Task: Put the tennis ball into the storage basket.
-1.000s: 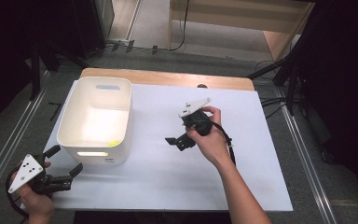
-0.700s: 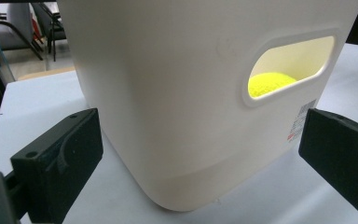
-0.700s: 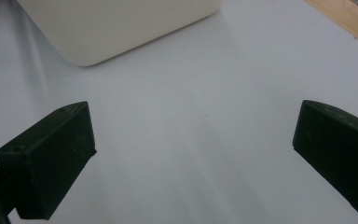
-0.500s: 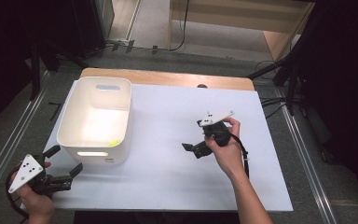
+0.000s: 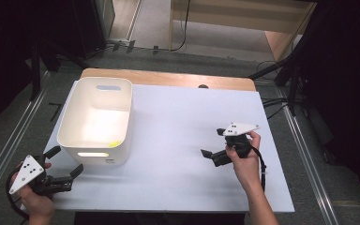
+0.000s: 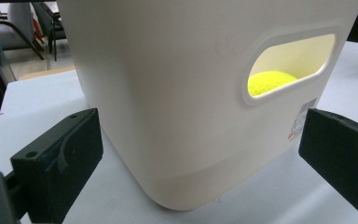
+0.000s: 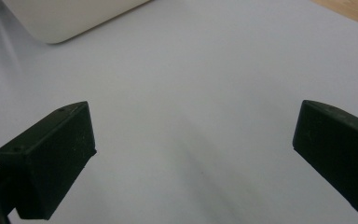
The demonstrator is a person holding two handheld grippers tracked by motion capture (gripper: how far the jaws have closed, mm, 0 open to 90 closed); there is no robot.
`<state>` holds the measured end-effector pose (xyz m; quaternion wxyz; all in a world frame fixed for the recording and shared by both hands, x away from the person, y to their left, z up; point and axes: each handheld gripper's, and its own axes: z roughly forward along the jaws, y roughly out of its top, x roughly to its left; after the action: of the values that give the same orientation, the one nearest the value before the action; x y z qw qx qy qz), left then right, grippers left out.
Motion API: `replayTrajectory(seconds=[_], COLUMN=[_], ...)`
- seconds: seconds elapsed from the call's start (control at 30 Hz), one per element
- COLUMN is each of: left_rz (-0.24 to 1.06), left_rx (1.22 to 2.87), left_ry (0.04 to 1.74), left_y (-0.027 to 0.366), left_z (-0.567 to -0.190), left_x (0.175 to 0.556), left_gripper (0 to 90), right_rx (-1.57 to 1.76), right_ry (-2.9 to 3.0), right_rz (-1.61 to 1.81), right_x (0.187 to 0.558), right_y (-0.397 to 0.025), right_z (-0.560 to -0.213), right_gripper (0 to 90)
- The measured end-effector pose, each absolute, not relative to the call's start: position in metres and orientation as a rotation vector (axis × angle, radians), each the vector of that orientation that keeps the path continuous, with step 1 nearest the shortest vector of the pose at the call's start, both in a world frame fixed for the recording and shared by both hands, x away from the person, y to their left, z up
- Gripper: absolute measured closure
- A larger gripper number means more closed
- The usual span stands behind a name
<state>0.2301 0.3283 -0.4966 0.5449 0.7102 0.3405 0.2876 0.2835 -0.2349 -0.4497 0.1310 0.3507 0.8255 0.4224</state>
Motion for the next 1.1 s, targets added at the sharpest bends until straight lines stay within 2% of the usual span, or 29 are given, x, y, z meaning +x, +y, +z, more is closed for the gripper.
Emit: replayTrajectory(seconds=[1.1], left_rz=[0.686], left_rx=[1.69], left_ry=[0.804], left_y=[0.328], left_z=[-0.497], left_x=[0.23], left_gripper=[0.0], right_rx=[1.2], right_ry=[2.177], right_rz=[1.3], right_x=[0.235], right_y=[-0.317], right_z=[-0.491], right_gripper=[0.0])
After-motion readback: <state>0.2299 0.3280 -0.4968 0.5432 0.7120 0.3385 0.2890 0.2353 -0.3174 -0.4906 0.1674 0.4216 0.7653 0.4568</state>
